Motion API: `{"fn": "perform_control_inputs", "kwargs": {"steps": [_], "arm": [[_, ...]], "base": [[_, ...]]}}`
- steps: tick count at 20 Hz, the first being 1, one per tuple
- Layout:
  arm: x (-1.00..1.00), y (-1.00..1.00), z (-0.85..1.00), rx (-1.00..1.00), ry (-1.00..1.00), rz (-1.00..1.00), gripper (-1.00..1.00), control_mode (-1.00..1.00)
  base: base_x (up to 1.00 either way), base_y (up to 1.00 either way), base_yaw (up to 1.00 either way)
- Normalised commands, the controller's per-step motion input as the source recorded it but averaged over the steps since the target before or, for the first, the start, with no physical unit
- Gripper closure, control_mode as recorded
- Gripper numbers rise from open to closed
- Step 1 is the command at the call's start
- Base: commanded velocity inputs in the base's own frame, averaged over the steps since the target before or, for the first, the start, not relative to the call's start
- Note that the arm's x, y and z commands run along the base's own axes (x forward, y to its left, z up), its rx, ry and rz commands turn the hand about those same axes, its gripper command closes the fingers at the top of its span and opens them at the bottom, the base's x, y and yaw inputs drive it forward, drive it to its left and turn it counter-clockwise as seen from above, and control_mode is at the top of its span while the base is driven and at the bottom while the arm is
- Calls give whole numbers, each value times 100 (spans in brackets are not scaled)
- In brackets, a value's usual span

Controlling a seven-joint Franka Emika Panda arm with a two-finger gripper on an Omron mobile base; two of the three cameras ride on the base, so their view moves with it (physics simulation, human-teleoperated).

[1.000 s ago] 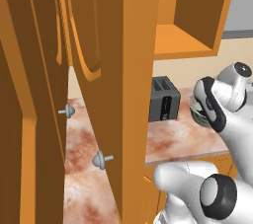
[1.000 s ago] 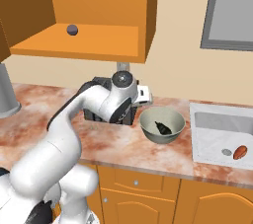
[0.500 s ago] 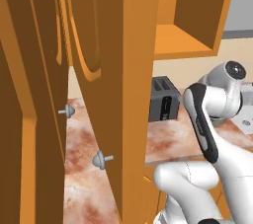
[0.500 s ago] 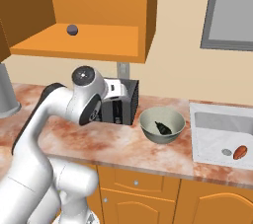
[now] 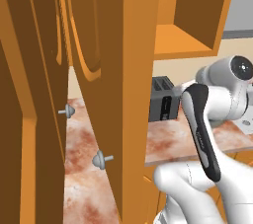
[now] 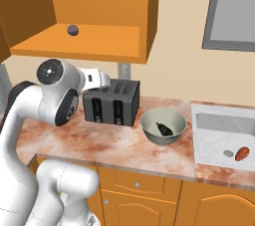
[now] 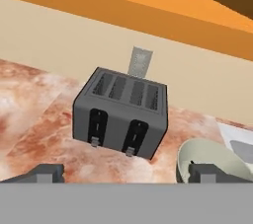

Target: Pick the eggplants from the cabinet and place them in one bowl. Pick the sweet potato from the sink and place it in the other bowl.

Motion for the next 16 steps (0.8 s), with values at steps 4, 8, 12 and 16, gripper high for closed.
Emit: {"fn": "perform_control_inputs", "kwargs": {"steps": [4, 8, 12, 16], "arm": [[-19, 45, 90, 0, -6, 0, -100, -100], [-22, 40, 91, 0, -6, 0, -100, -100], [-21, 30, 88, 4, -5, -1, -100, -100], [-11, 30, 79, 6, -3, -2, -100, -100]], "base": [[0, 0, 0], [0, 0, 0], [0, 0, 0], [0, 0, 0]]}}
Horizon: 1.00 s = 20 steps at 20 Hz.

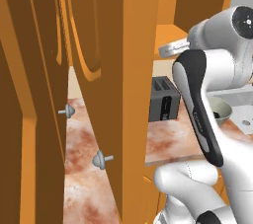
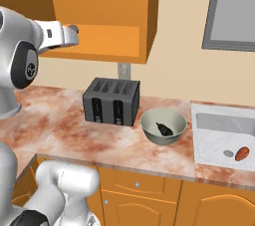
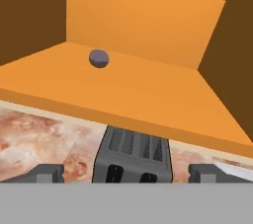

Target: Pick the eggplants from the cabinet and place them in one bowl. Pick the sweet potato from the sink and place it in the other bowl.

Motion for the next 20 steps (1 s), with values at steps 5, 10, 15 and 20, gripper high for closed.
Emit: {"fn": "perform_control_inputs", "kwargs": {"steps": [5, 10, 15, 20], "arm": [[-2, 27, 46, 7, 0, -1, -100, -100], [15, 34, 5, 1, -1, 0, -100, -100], [15, 9, -19, 2, -1, 0, -100, -100], [21, 0, -25, 5, 0, 1, -100, -100]], "base": [[0, 0, 0], [0, 0, 0], [0, 0, 0], [0, 0, 0]]}}
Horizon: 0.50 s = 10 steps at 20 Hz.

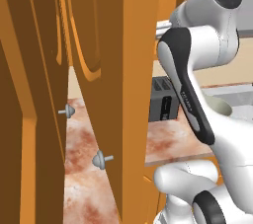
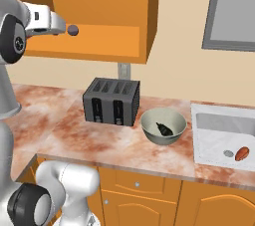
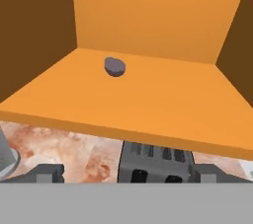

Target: Pick the eggplants from the cabinet and place them in one bowl. Pick the sweet potato from the sink and place it in the other bowl.

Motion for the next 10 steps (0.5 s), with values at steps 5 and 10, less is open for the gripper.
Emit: {"fn": "perform_control_inputs", "kwargs": {"steps": [5, 10], "arm": [[31, 4, -22, 5, -1, 1, -100, -100], [48, 15, -18, 4, -4, 0, -100, -100]], "base": [[0, 0, 0], [0, 0, 0]]}}
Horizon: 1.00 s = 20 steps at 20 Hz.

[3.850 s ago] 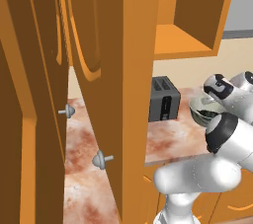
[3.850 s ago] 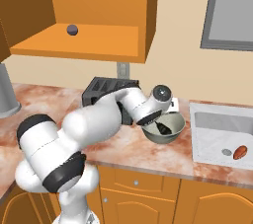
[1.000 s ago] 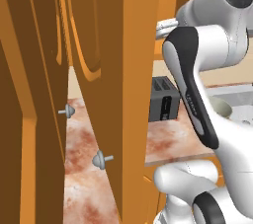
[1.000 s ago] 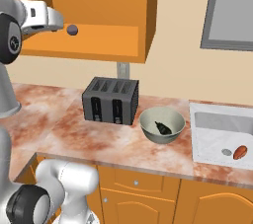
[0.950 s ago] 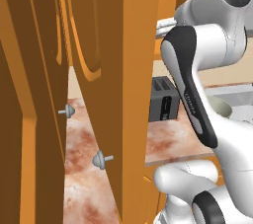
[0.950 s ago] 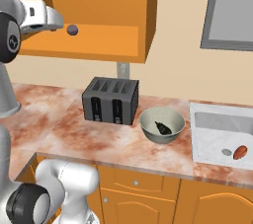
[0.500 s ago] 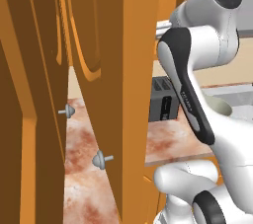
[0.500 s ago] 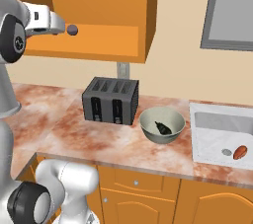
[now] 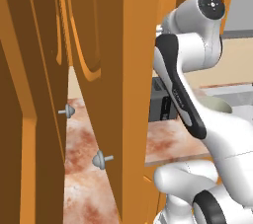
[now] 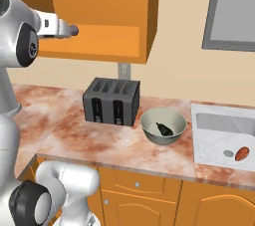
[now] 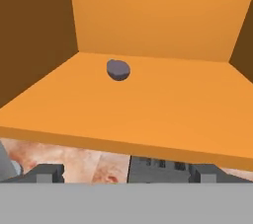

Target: Pick the eggplants from the cabinet and place them in one bowl. Pick the sweet potato from the sink and place it in the other bowl.

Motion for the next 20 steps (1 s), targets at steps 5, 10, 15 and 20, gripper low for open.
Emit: {"fn": "perform_control_inputs", "kwargs": {"steps": [5, 10, 15, 20], "arm": [[58, 16, -16, 4, -2, 0, -100, -100], [68, 14, -8, 4, 0, 0, -100, -100], [74, 18, 0, 2, 0, 0, -100, -100], [66, 12, 0, 0, 0, 0, -100, -100]], "base": [[0, 0, 0], [0, 0, 0], [0, 0, 0], [0, 0, 0]]}}
